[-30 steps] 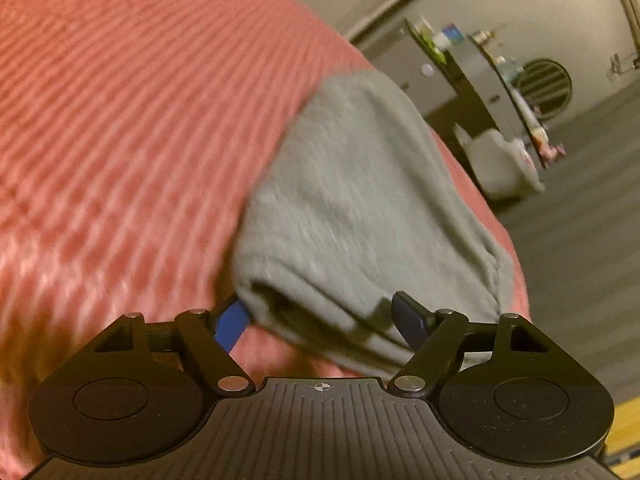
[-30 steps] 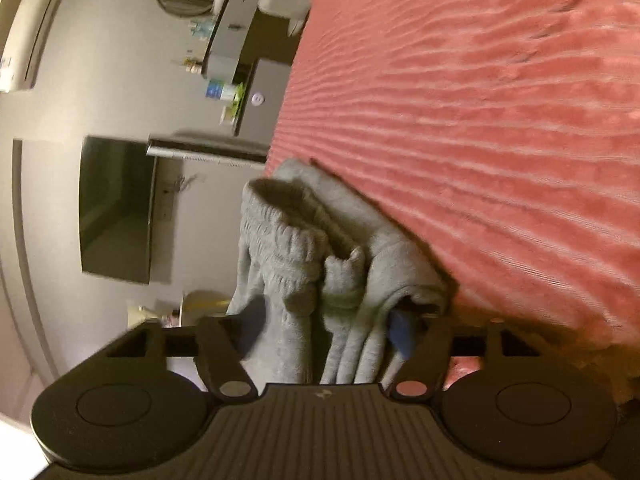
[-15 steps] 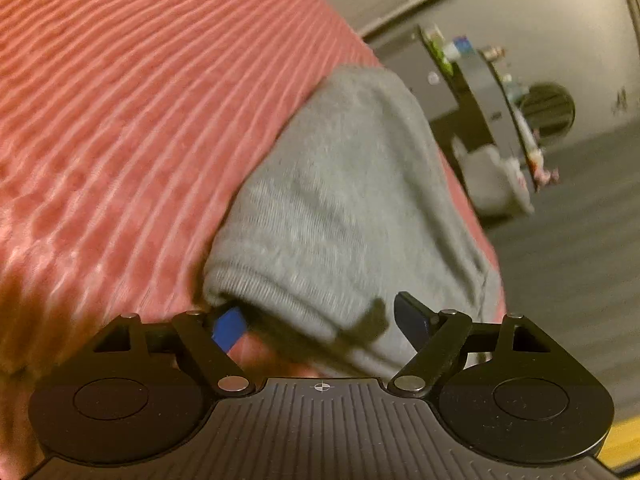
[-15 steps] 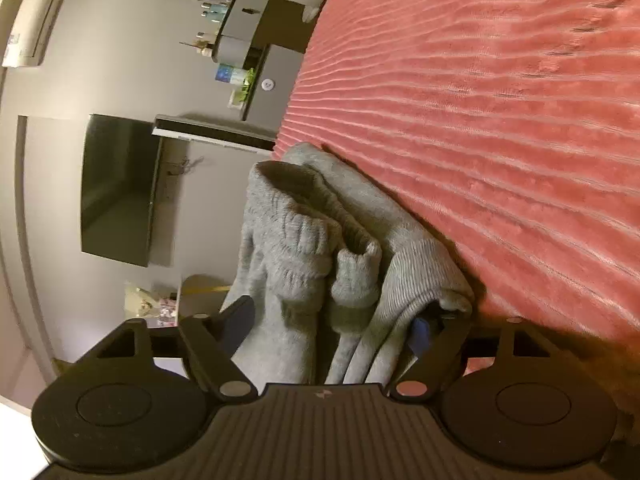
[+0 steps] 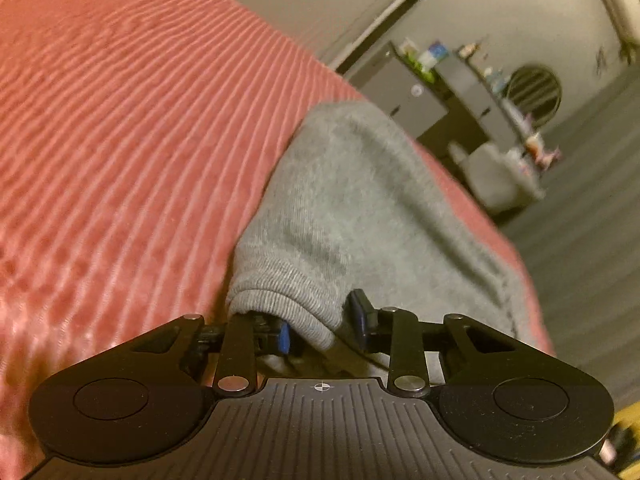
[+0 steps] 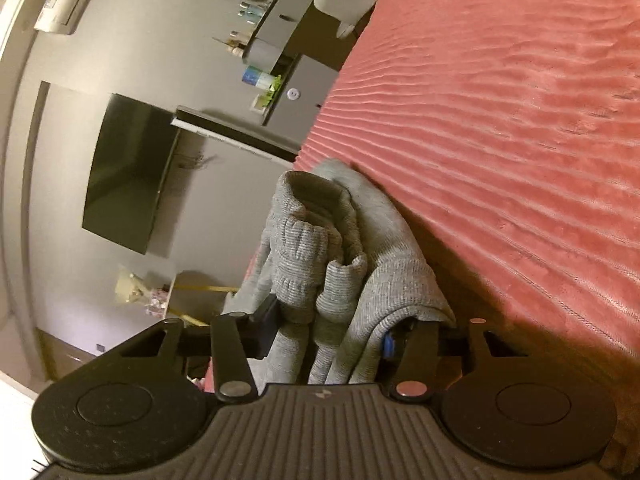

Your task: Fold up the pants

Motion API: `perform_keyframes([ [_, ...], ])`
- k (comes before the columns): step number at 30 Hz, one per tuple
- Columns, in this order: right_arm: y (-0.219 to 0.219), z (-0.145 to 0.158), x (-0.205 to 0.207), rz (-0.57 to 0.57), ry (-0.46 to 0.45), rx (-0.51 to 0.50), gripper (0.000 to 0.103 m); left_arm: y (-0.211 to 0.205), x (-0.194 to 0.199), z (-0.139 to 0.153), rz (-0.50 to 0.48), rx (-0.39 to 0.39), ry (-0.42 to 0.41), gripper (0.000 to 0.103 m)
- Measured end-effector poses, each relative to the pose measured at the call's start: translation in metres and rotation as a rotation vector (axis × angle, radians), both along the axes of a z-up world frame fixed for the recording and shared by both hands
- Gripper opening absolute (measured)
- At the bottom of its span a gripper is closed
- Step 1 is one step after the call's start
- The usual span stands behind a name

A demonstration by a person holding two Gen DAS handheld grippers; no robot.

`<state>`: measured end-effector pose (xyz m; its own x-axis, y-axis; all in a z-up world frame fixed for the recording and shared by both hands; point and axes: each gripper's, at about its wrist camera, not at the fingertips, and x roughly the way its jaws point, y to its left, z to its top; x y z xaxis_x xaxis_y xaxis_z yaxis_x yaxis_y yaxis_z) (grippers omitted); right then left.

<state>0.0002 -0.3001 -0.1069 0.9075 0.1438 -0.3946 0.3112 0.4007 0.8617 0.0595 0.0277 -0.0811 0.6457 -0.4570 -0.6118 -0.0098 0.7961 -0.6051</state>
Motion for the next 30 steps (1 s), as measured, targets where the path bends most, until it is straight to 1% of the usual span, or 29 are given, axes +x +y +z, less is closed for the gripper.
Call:
perform_keyframes([
  [2,0.001,-0.001,0.006,0.003,0.073,-0.046,0.049,-0.008,0.000,-0.001,-0.015,0.069,-0.005,0.036],
  [4,0.001,-0.002,0.009,0.004,0.093,-0.058,0.050,-0.011,0.001,0.001,-0.020,0.086,-0.010,0.037],
  [9,-0.002,-0.002,0.005,0.001,0.111,-0.023,0.053,-0.002,0.001,-0.001,-0.008,0.032,0.023,0.039],
  [13,-0.003,0.005,-0.003,-0.003,0.134,-0.054,0.056,0.007,0.000,0.000,0.004,0.008,0.046,0.041],
  [16,-0.005,0.013,-0.015,-0.010,0.153,-0.077,0.056,0.019,-0.003,0.003,0.023,-0.010,0.076,0.041],
  [17,-0.007,0.015,-0.019,-0.012,0.168,-0.077,0.054,0.023,-0.005,0.004,0.031,-0.010,0.083,0.041],
  [20,-0.012,0.019,-0.031,-0.027,0.217,-0.074,0.055,0.036,-0.012,0.006,0.049,-0.038,0.111,0.039],
  [21,-0.012,0.024,-0.036,-0.054,0.238,-0.111,0.058,0.039,-0.014,0.007,0.055,-0.039,0.117,0.038],
  [22,-0.011,0.032,-0.041,-0.083,0.258,-0.179,0.067,0.043,-0.017,0.008,0.057,-0.042,0.122,0.038],
  [23,-0.010,0.041,-0.045,-0.099,0.266,-0.245,0.071,0.046,-0.019,0.009,0.061,-0.042,0.127,0.039],
  [24,-0.009,0.049,-0.048,-0.099,0.255,-0.284,0.071,0.047,-0.021,0.011,0.065,-0.027,0.138,0.054],
  [25,-0.007,0.057,-0.051,-0.089,0.235,-0.321,0.073,0.049,-0.025,0.016,0.101,0.030,0.137,0.078],
  [26,-0.004,0.065,-0.053,-0.074,0.217,-0.352,0.077,0.051,-0.033,0.023,0.171,0.102,0.096,0.082],
  [27,0.000,0.072,-0.053,-0.064,0.198,-0.380,0.078,0.054,-0.038,0.030,0.213,0.160,0.053,0.082],
  [28,0.005,0.079,-0.052,-0.050,0.177,-0.411,0.078,0.055,-0.040,0.037,0.218,0.193,0.018,0.082],
  [30,0.019,0.090,-0.042,-0.015,0.140,-0.490,0.078,0.052,-0.036,0.050,0.174,0.221,-0.051,0.082],
])
